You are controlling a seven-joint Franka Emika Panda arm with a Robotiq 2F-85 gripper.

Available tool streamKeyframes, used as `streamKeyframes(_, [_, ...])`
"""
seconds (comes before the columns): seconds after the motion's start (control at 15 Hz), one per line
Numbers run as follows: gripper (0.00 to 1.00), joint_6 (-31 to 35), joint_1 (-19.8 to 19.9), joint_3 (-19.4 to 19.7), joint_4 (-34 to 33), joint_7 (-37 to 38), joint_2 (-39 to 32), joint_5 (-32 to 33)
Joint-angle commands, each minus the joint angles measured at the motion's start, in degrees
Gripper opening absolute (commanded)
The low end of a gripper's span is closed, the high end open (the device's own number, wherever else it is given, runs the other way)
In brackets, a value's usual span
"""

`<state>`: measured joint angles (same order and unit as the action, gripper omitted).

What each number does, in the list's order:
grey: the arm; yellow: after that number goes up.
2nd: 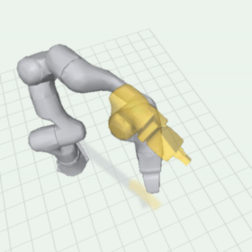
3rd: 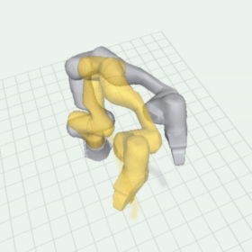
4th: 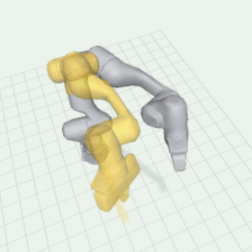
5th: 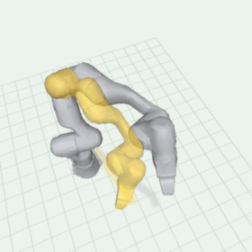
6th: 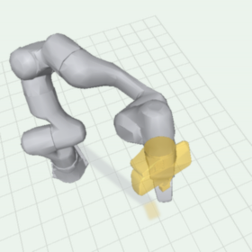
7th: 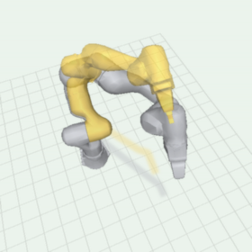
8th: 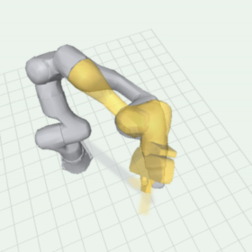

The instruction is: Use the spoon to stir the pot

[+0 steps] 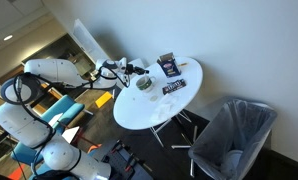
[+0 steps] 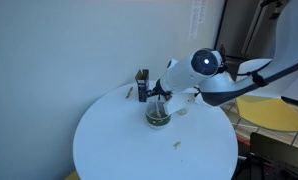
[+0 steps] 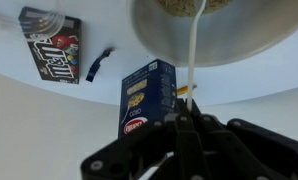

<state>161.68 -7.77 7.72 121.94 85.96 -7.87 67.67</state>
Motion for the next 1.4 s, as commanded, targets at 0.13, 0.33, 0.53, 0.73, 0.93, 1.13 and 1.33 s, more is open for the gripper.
streamKeyframes(0.13, [0.01, -0.40, -0.36, 1.18, -2.34, 7.04, -0.25, 7.87])
streamKeyframes(0.33, [0.01, 0.42, -0.30, 1.22, -3.19, 9.72, -0.88, 9.88])
streamKeyframes(0.53, [0.01, 0.97, -0.43, 0.98, -4.05, 11.73, -1.72, 10.74])
streamKeyframes(0.73, [0.01, 1.19, -0.63, 0.60, -4.60, 12.04, -2.65, 10.45])
streamKeyframes(0.93, [0.01, 1.58, -0.84, 0.05, -4.86, 11.76, -3.38, 10.05])
streamKeyframes(1.13, [0.01, 2.59, -0.94, -0.54, -4.13, 9.90, -3.37, 8.24])
streamKeyframes(1.33, [0.01, 3.92, -0.50, -1.44, -2.68, 6.91, -2.84, 5.02])
